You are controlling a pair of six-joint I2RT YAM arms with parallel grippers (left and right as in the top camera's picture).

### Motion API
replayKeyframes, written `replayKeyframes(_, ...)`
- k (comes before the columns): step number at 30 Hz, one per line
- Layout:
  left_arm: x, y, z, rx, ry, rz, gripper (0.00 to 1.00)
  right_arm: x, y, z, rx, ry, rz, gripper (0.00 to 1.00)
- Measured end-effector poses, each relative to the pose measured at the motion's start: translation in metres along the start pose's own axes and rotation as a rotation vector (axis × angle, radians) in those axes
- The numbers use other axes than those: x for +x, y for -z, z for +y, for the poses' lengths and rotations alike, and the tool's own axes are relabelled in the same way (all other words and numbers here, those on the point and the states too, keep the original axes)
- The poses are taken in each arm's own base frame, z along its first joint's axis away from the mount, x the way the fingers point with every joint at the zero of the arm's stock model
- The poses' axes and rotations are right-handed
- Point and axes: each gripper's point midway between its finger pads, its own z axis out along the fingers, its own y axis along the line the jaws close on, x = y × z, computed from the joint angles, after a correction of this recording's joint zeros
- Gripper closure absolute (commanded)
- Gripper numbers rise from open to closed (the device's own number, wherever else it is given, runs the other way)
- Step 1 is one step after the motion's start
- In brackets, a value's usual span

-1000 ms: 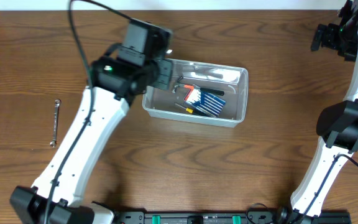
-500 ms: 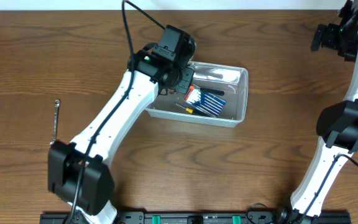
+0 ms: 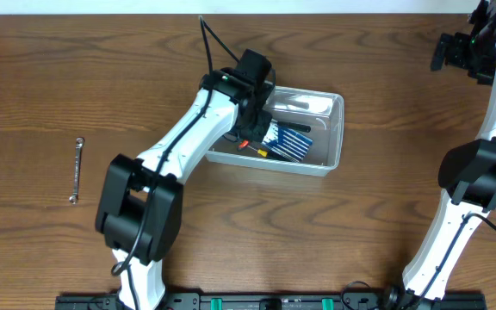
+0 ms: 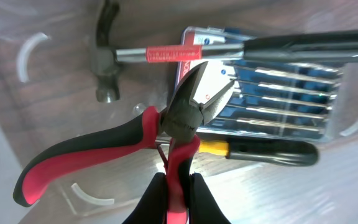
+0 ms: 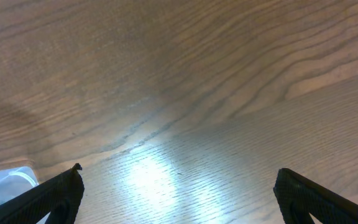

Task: Pack container
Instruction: 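Lower the pliers into the container and open the left gripper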

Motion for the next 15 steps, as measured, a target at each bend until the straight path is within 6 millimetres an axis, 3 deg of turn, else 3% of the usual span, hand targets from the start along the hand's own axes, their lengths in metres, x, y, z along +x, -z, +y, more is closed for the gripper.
replayKeyframes(7,0.006,-0.018,0.003,-0.004,0.005,0.046,0.94,0.0,0.0,0.0,0.0,0.0,0.0,0.01)
replayKeyframes(15,0.007,-0.019,0.003,-0.004,0.005,0.048,0.94,0.0,0.0,0.0,0.0,0.0,0.0,0.01)
